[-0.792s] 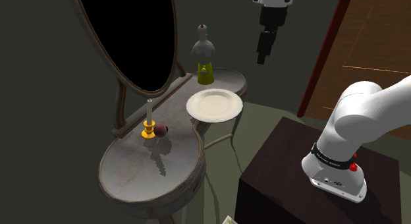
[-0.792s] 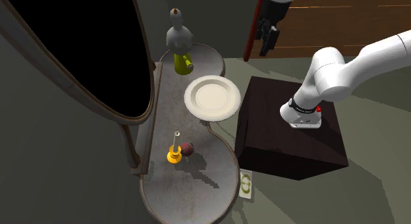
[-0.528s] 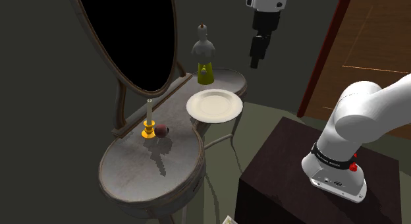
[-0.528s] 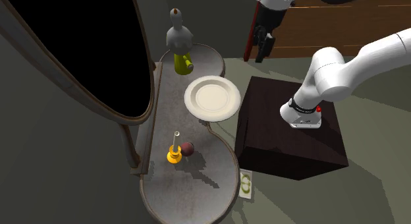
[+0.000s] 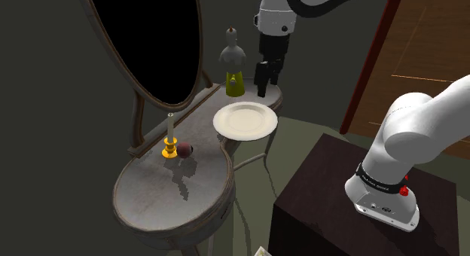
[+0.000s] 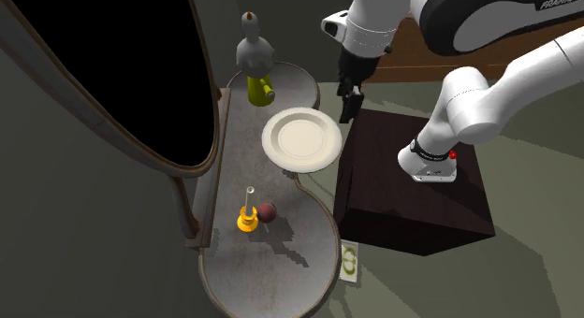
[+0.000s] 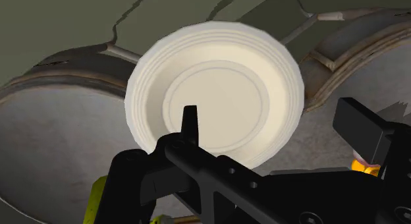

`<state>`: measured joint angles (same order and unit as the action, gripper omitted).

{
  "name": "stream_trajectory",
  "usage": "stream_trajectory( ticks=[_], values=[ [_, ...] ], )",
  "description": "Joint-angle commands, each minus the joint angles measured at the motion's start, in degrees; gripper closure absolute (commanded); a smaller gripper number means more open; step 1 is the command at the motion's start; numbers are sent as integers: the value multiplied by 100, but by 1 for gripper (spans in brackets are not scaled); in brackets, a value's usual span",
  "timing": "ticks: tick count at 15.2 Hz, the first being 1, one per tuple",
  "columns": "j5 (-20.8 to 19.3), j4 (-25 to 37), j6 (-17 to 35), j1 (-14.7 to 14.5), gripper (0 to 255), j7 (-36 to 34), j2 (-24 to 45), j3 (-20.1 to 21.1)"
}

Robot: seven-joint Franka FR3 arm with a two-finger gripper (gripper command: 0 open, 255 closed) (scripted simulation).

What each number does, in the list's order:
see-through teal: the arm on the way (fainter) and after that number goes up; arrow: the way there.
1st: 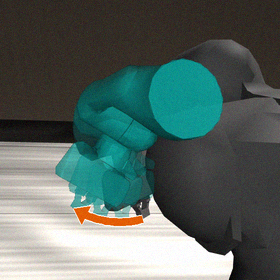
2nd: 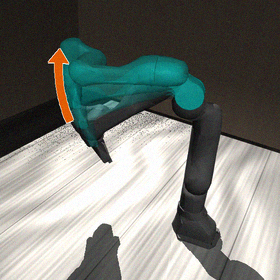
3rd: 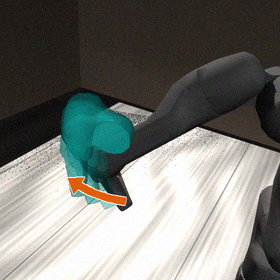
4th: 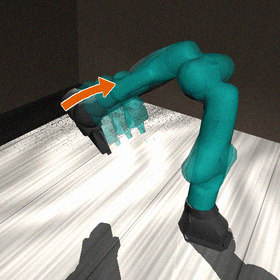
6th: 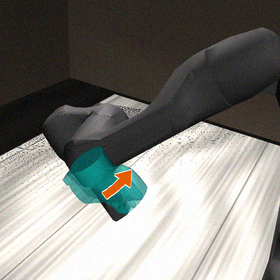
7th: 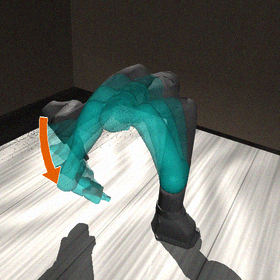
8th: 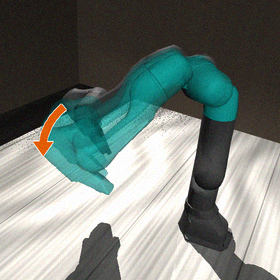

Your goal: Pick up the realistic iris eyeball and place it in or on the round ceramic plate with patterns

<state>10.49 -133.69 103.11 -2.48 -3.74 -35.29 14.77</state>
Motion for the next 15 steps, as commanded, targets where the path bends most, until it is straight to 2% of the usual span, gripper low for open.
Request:
stream_trajectory(
  ticks=[1, 8, 12, 15],
  values=[
    [67, 60, 299, -20, 0, -261, 294, 237],
    [-18, 645, 1091, -2, 0, -1227, 1491, 1048],
    [-333, 1142, 1457, 33, 0, -1874, 2303, 1488],
    [-725, 1597, 1663, 22, 0, -2421, 2979, 1773]
  ],
)
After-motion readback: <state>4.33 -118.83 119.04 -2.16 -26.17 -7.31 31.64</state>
